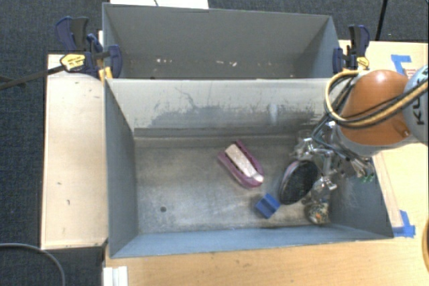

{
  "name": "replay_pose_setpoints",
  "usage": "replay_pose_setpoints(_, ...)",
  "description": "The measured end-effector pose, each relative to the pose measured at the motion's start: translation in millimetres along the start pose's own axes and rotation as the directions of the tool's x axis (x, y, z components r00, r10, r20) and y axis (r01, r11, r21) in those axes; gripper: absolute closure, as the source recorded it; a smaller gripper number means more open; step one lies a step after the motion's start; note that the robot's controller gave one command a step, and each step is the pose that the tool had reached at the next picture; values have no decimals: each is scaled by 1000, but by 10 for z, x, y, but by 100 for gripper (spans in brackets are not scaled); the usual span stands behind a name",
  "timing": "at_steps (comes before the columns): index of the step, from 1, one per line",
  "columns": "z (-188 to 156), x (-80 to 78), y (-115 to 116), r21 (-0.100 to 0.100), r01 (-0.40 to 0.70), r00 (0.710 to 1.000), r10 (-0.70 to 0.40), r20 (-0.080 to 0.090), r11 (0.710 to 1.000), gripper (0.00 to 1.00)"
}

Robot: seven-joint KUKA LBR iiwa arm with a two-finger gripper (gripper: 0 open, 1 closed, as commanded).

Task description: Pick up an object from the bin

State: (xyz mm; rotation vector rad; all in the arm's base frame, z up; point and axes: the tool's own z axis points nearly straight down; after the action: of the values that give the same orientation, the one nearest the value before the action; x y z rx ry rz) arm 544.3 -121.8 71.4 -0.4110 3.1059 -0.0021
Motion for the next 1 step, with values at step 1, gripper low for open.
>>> replay_pose_setpoints(1,-16,-13,20,1,3,1000,-3,1,1000,100)
